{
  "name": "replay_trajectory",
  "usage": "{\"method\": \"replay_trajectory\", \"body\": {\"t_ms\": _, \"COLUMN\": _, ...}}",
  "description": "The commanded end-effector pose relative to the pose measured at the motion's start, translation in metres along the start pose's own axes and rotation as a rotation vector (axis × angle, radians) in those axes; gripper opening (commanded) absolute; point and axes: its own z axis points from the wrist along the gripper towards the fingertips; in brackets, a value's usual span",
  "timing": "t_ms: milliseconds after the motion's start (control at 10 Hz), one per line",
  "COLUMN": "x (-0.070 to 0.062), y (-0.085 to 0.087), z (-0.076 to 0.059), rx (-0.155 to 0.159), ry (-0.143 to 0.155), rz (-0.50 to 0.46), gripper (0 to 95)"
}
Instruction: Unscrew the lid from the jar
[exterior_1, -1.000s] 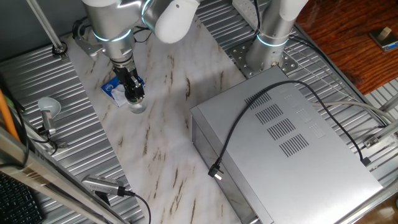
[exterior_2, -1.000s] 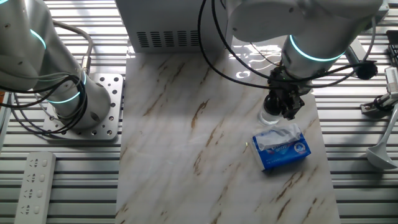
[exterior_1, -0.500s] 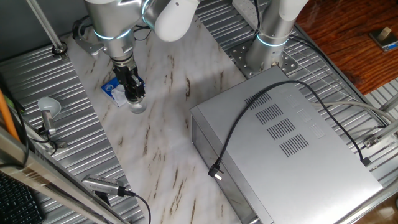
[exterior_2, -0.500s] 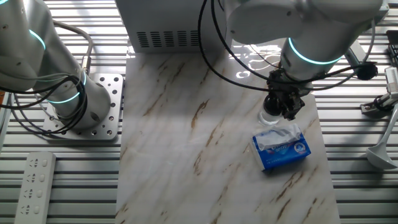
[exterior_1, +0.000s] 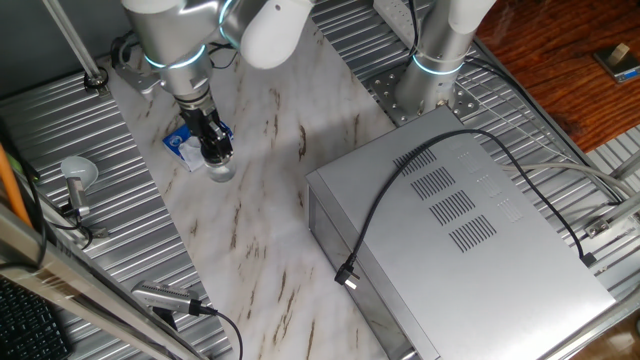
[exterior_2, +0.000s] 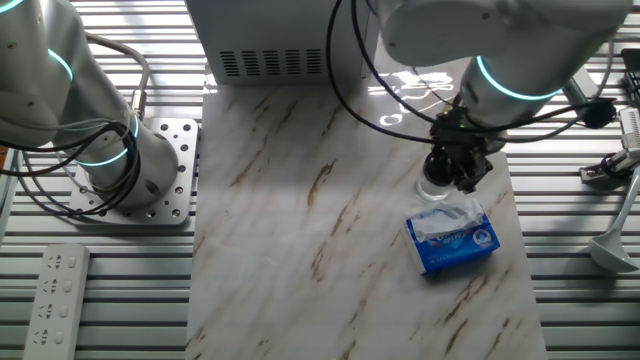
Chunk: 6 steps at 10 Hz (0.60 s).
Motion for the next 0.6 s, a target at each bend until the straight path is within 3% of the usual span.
{"method": "replay_trajectory", "body": {"t_ms": 100, "x": 0.0001, "y": 0.0002, "z": 0.0009, "rx": -0.002, "ry": 0.014, "rz": -0.013, "gripper": 38.0}}
{"method": "replay_trajectory", "body": {"t_ms": 600, "x": -0.0011, "y": -0.0001, "z": 0.0002, "rx": -0.005, "ry": 0.035, "rz": -0.021, "gripper": 38.0}}
